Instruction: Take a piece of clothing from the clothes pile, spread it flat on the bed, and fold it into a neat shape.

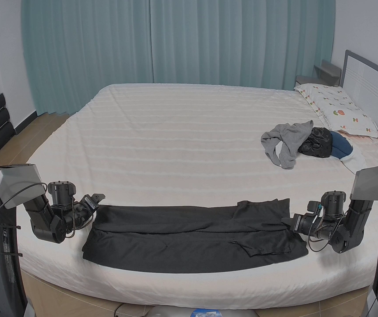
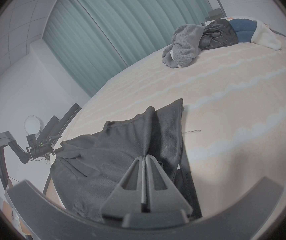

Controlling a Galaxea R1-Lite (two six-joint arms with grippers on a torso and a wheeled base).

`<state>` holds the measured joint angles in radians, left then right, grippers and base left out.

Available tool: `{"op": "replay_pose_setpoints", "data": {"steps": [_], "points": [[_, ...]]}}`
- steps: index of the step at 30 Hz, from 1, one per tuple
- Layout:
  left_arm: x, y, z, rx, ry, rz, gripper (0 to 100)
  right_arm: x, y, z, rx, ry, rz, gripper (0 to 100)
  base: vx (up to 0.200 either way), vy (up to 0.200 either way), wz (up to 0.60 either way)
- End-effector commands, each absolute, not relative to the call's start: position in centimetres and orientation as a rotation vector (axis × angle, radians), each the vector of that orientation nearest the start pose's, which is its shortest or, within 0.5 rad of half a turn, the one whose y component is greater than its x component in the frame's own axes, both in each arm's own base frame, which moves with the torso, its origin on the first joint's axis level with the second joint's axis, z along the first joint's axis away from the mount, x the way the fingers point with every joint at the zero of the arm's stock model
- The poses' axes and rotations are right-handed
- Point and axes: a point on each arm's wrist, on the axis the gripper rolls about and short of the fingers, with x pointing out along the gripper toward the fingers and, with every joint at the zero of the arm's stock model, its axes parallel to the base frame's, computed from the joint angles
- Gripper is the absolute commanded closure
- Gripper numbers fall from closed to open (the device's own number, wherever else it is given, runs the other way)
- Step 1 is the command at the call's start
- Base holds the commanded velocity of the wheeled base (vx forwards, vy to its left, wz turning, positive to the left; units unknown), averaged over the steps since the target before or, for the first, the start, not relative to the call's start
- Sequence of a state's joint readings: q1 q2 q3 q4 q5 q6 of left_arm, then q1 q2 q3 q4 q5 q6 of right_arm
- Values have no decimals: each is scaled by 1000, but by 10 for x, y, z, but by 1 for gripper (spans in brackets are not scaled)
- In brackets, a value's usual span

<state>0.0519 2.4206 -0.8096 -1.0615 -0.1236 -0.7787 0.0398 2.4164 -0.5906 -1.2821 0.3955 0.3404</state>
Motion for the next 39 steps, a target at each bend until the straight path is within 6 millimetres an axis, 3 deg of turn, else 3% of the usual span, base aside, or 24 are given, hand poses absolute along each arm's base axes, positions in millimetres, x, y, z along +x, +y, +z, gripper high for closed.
{"op": "replay_pose_setpoints", "data": {"steps": [1,5,6,9,10,16,22,28,32,33,39], "points": [[381,17,-34,-809,550,147,0,336,23,-44,424,624,328,100,0,0,0],[380,20,-32,-814,545,150,0,331,23,-42,432,635,359,100,0,0,0],[380,21,-31,-814,542,152,0,330,22,-40,436,629,367,0,0,0,0],[380,27,-25,-828,522,165,0,330,22,-33,440,603,377,0,0,0,0],[376,32,-15,-852,503,167,0,329,23,-30,454,591,378,0,0,0,0],[344,25,0,-890,582,80,0,330,32,-28,580,580,361,0,0,0,0],[335,9,-5,-875,656,24,0,331,26,-33,647,594,324,0,0,0,0],[324,3,-10,-815,706,8,0,332,22,-37,663,599,305,0,0,0,0],[327,5,-11,-783,695,5,0,331,22,-38,665,604,303,0,0,0,0],[328,7,-12,-783,691,13,100,330,22,-37,665,604,303,0,0,0,0],[329,11,-11,-773,677,26,100,329,21,-38,663,606,288,0,0,0,0]]}}
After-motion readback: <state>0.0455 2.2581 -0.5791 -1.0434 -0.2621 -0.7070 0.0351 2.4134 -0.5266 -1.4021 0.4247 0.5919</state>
